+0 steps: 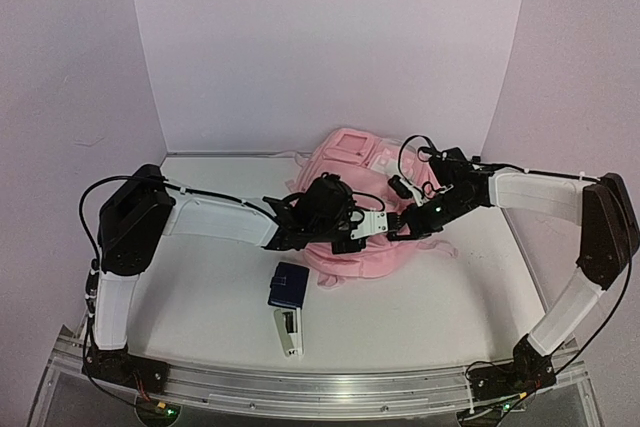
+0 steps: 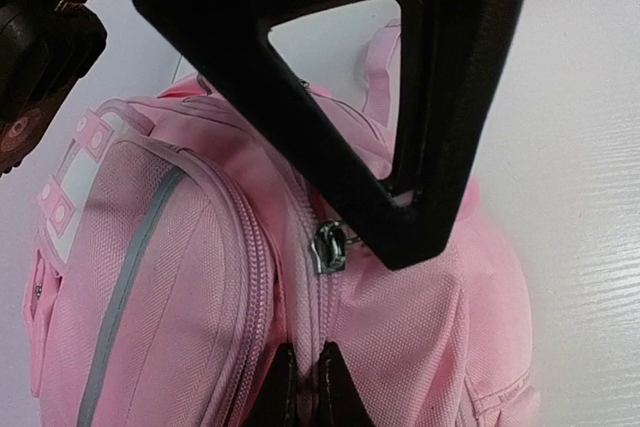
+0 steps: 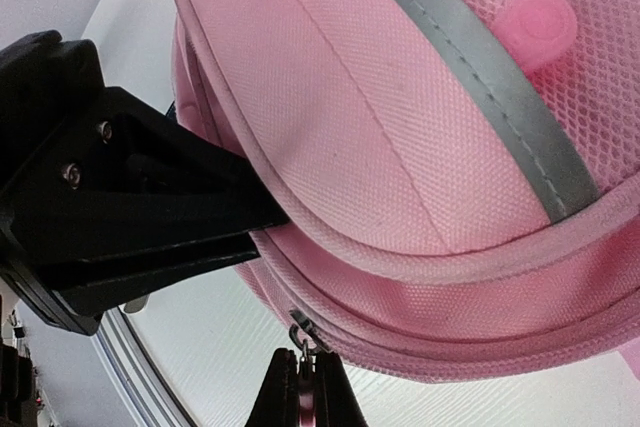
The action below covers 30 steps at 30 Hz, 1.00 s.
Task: Pack the student bag
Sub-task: Zip the student bag at the center of the board.
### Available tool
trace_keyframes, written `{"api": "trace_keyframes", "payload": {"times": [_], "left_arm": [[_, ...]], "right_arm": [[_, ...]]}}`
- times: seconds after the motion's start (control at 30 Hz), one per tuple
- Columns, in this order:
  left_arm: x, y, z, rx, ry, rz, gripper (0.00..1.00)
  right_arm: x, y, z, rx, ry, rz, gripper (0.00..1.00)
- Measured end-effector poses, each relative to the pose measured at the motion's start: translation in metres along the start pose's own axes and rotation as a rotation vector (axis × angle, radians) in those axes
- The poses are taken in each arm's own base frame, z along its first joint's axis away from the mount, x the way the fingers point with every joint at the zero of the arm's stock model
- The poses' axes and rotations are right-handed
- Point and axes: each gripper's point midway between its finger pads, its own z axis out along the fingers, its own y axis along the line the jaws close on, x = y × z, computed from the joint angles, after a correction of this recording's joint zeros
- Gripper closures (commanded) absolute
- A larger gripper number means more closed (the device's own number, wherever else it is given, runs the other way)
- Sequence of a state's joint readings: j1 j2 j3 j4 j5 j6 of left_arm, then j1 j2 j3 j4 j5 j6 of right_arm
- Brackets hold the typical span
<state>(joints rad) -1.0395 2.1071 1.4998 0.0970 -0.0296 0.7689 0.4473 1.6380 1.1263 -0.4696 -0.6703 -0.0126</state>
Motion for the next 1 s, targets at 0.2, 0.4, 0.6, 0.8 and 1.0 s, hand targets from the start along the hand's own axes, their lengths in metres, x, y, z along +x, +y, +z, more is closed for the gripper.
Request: {"api": "trace_keyframes", "payload": {"times": [0.2,0.4,0.6,0.8,1.0], "left_arm": [[0.0,0.001,0.0,-0.012,-0.004,-0.008,1.0],[0.002,-0.001,0.0,-0.031,-0.017,-0.009,1.0],[0.0,0.0,-0.002,-0.047,-0.032,-0.01,1.0],[-0.001,0.002,-0.004,-0.056,-0.039,-0.01,1.0],[-0.001,0.001,-0.005,-0.059,-0.044,-0.011,1.0]], "right_arm": [[0.0,-0.019,-0.013,0.036,-0.002,-0.003,1.0],[0.0,-0.045,-0.027,0.13,0.005,-0.043,1.0],[-0.01,-0.061,-0.039,0.211,-0.001,-0.1,1.0],[-0.024,-0.083,-0.047,0.285,0.001,-0.116,1.0],[-0.035,-0.107,-0.052,0.328,0.003,-0.106,1.0]]}}
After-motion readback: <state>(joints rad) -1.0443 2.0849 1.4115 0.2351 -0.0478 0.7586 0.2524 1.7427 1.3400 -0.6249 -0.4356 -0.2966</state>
